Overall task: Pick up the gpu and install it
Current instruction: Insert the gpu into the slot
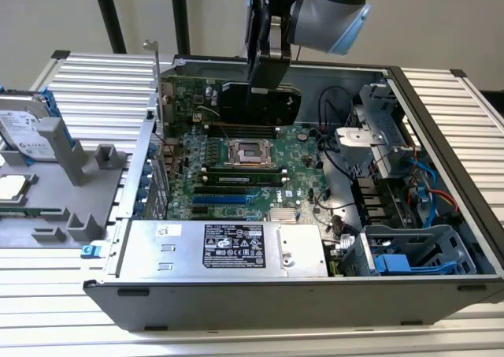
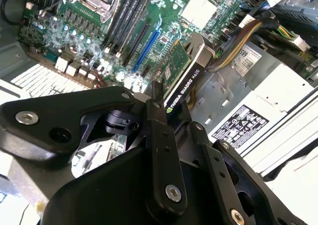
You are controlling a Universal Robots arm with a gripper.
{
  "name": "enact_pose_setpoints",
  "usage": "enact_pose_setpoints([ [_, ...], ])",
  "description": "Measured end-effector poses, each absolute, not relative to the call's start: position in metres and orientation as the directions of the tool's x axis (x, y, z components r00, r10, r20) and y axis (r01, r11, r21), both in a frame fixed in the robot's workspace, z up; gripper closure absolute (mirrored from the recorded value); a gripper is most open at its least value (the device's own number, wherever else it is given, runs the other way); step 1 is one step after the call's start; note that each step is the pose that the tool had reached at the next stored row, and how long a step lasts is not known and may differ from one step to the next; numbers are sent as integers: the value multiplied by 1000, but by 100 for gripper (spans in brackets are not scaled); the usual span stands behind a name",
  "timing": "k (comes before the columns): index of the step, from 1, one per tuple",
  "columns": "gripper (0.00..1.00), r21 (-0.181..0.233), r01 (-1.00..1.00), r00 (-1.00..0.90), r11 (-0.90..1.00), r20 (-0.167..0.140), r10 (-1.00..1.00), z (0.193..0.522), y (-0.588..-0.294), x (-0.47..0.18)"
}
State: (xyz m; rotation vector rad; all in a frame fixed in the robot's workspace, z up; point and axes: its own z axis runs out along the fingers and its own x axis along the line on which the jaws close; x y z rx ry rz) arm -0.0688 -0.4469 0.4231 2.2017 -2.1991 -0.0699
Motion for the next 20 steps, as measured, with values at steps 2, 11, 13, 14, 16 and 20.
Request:
enact_pose_setpoints([
  [2, 100, 52, -999, 1, -2, -11, -1000, 423, -447, -69],
  [11, 100, 52, -999, 3, -3, -11, -1000, 423, -447, -69],
  [13, 100, 52, -999, 8, -8, -11, -1000, 423, -447, -69],
  [14, 100, 52, -999, 11, -12, -11, -1000, 423, -447, -69],
  [16, 100, 52, -998, 20, -20, -11, -1000, 423, -447, -69],
  [20, 100, 52, -998, 38, -39, -11, -999, 423, -447, -69],
])
